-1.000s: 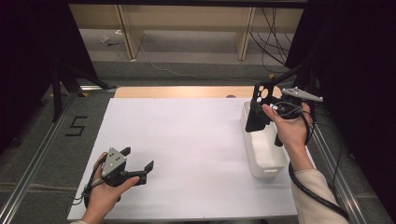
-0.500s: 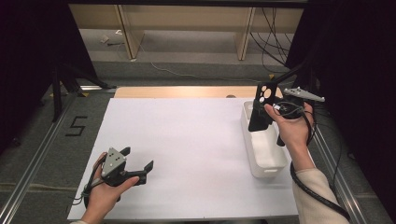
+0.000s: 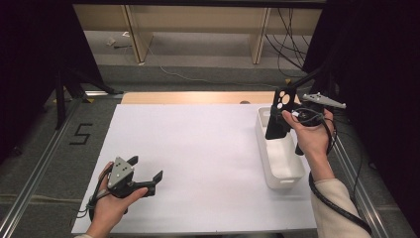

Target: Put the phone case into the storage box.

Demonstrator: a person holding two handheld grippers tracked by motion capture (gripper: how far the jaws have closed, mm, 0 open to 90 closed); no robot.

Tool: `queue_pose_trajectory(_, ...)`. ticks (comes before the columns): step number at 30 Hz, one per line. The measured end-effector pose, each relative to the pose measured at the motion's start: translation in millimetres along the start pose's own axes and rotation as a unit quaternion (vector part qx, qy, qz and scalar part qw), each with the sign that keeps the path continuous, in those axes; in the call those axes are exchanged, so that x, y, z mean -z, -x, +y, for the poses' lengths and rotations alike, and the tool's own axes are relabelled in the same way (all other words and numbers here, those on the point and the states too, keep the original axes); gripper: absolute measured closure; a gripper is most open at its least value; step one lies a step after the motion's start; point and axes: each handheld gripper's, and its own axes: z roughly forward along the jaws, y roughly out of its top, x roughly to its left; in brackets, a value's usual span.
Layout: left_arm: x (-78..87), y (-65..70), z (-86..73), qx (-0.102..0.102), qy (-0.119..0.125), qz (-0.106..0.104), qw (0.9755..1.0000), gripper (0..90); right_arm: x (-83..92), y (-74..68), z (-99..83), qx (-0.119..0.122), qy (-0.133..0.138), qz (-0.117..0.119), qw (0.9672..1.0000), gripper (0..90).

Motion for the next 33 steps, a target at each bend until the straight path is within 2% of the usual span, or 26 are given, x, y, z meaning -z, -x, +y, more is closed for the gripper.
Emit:
queue_pose_trajectory(22,0.0,0.2,-0.1,-0.001,0.0,0.0,1.0,4.0,-0.7,3.4,-0.8,0.001,-0.002,-0.009,1.0,16.0)
queue_pose_trajectory(33,0.0,0.0,-0.1,-0.002,-0.001,0.0,1.0,4.0,-2.3,4.7,-2.3,0.014,-0.006,-0.022,0.9996,16.0)
